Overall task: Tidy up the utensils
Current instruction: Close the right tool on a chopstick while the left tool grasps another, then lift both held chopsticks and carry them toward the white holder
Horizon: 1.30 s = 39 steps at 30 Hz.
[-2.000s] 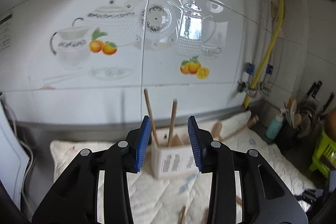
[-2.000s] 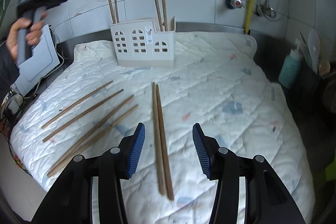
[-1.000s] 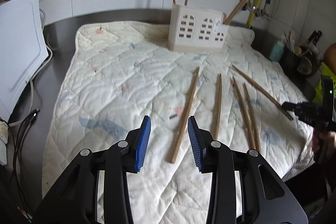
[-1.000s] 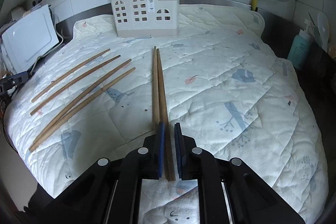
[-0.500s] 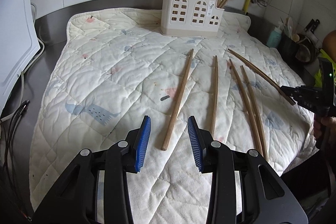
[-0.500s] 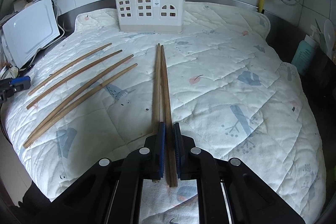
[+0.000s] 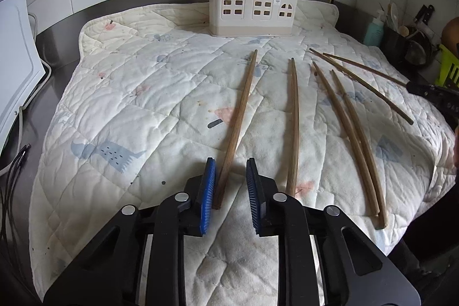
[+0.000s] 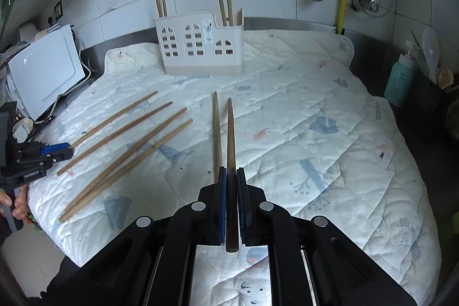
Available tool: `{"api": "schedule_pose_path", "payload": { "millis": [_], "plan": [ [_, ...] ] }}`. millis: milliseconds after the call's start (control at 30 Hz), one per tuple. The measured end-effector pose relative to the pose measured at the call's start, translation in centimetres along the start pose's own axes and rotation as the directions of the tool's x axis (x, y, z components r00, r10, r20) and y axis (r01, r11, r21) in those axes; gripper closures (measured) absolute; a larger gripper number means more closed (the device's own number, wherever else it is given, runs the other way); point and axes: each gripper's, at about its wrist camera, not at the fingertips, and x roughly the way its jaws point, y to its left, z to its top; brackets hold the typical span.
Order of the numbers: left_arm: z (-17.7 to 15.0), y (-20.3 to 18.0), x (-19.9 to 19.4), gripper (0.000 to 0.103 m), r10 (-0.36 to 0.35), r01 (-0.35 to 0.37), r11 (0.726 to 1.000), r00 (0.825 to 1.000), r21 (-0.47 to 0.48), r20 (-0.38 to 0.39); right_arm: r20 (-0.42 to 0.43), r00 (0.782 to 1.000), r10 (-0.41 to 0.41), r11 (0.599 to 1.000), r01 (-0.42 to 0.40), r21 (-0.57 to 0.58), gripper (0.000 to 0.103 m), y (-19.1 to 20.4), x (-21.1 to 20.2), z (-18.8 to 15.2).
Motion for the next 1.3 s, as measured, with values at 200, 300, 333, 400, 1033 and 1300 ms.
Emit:
{"api": "schedule_pose_path", "payload": {
  "millis": [200, 300, 333, 400, 1033, 1300],
  "plan": [
    [-0.1, -0.1, 0.0, 0.093, 0.020, -0.020, 1.000, 1.000, -0.008, 0.017, 0.057, 0.998, 0.025, 1.000, -0.025, -0.002, 0.096, 0.6, -1.9, 1.8],
    [0.1, 0.0, -0.4, 0.094, 0.013, -0.012, 0.999, 0.999, -0.031, 0.034, 0.084, 0.996, 0.033, 0.999, -0.032, -0.009, 0.096, 1.0, -2.8, 2.9],
    [0.2, 0.0, -0.6, 0.095, 0.009, -0.007, 0.999, 0.999, -0.036, 0.040, 0.094, 0.995, 0.039, 0.999, -0.038, -0.011, 0.096, 1.1, -3.1, 3.3],
    [0.5, 0.0, -1.3, 0.097, -0.005, 0.008, 0.999, 0.998, -0.047, 0.062, 0.116, 0.992, 0.053, 0.999, -0.051, -0.016, 0.096, 1.4, -3.9, 4.3],
    [3.8, -0.5, -3.5, 0.090, -0.088, 0.094, 0.995, 0.988, -0.045, 0.124, 0.247, 0.963, 0.106, 0.989, -0.077, -0.125, 0.096, 4.1, -7.5, 12.0],
    [0.9, 0.2, -0.8, 0.081, -0.080, 0.081, 0.995, 0.997, -0.050, 0.012, 0.238, 0.964, 0.118, 0.986, -0.087, -0.139, 0.096, 4.8, -7.0, 11.8]
  ]
}}
